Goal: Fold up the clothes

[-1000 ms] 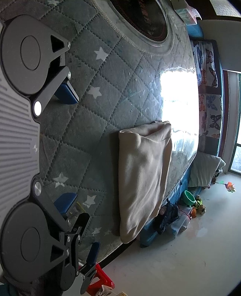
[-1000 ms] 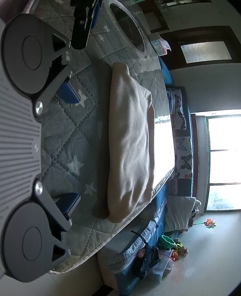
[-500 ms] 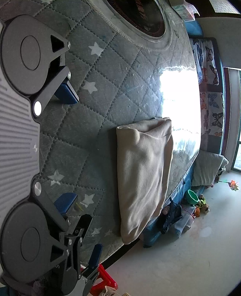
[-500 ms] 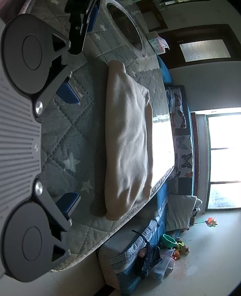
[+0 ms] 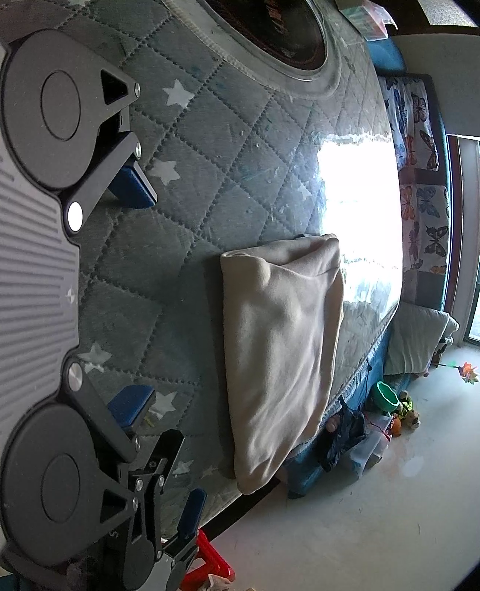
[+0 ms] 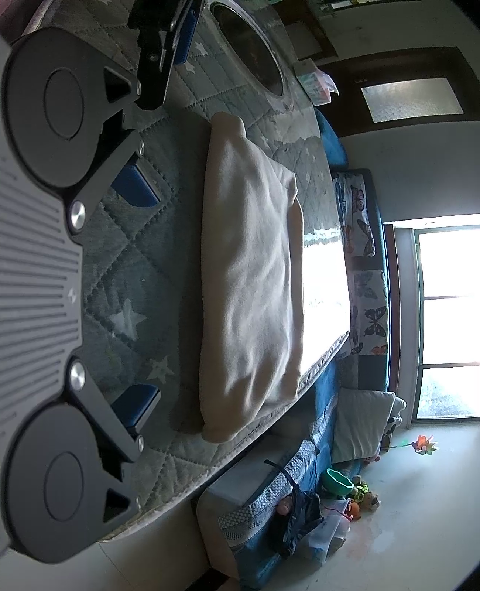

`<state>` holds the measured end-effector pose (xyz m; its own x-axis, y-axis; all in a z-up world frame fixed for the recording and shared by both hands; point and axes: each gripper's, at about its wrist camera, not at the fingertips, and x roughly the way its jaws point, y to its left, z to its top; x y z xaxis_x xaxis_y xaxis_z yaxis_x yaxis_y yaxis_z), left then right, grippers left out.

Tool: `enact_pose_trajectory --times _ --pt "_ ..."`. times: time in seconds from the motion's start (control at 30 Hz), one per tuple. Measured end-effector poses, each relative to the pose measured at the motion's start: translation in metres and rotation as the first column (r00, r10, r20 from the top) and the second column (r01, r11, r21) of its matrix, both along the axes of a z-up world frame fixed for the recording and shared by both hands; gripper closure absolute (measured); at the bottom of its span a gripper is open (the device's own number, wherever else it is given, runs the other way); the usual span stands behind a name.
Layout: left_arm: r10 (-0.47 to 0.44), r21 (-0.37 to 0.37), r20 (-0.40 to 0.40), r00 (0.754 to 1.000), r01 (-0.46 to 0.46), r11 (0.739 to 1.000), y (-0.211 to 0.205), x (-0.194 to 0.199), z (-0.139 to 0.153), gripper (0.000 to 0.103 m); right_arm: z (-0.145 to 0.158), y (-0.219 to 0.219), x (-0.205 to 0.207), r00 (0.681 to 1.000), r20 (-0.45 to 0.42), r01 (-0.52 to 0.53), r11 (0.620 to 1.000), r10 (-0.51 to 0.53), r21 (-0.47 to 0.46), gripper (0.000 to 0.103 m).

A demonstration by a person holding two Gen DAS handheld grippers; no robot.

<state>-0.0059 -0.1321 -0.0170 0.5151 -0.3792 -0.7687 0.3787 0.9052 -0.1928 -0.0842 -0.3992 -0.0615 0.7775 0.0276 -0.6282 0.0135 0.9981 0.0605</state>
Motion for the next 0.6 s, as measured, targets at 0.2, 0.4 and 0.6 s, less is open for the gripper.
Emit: enact_pose_trajectory --times 0.2,0.4,0.6 --pt "0.006 0.011 0.001 1.0 -0.007 1.0 -0.004 0.006 0.0 0.0 -0.001 -0.003 0.007 1.0 -0.015 0.002 1.0 -0.002 0.002 0.0" --pt "0.008 0.024 0.003 1.0 -0.008 1.0 -0.009 0.01 0.0 0.0 -0.002 -0.006 0.013 1.0 -0.021 -0.01 1.0 0.01 0.003 0.0" --pt "0.012 0.033 0.001 1.0 -0.012 0.999 -0.012 0.015 -0.001 0.0 -0.003 -0.007 0.019 0.999 -0.031 -0.029 1.0 0.029 0.0 0.0"
